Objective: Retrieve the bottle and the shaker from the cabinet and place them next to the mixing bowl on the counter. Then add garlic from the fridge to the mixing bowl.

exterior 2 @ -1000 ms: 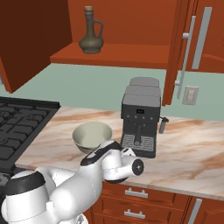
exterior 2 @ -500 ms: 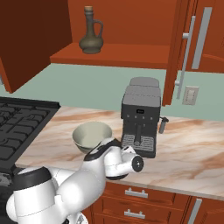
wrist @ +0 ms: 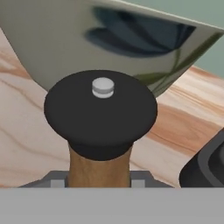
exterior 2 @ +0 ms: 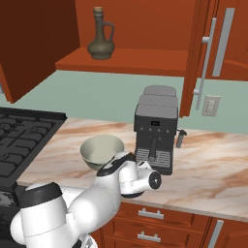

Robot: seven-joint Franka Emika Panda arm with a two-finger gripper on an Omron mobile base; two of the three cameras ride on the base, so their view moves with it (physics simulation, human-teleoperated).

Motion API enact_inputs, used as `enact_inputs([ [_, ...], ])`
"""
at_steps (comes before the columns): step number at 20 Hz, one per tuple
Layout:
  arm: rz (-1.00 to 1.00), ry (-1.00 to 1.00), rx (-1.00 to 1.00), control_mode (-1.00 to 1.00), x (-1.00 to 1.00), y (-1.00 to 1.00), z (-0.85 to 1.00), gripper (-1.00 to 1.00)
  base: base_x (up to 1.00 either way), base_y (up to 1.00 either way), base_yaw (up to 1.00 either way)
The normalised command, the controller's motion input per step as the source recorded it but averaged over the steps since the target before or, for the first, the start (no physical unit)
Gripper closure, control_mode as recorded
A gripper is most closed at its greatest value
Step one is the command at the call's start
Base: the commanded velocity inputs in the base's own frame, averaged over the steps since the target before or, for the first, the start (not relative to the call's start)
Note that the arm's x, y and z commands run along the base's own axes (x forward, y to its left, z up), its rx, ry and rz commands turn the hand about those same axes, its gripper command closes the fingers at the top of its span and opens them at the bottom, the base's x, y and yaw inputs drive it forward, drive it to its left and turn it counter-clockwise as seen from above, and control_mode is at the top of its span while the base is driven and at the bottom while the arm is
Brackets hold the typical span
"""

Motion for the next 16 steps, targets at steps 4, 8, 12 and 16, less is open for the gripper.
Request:
enact_inputs([
  [4,-0.01,0.00,-0.02,-1.00,-0.08,-0.18,-0.01,1.00,0.00,0.00,0.00],
  [8,0.00,0.00,0.00,-1.00,0.00,0.06,-0.01,1.00,0.00,0.00,0.00],
  [12,-0.04,0.00,0.00,-1.00,0.00,0.22,0.00,-1.00,0.00,0.00,0.00],
  [16,0.00,0.00,0.00,-1.00,0.00,0.00,0.00,-1.00,0.00,0.00,0.00],
])
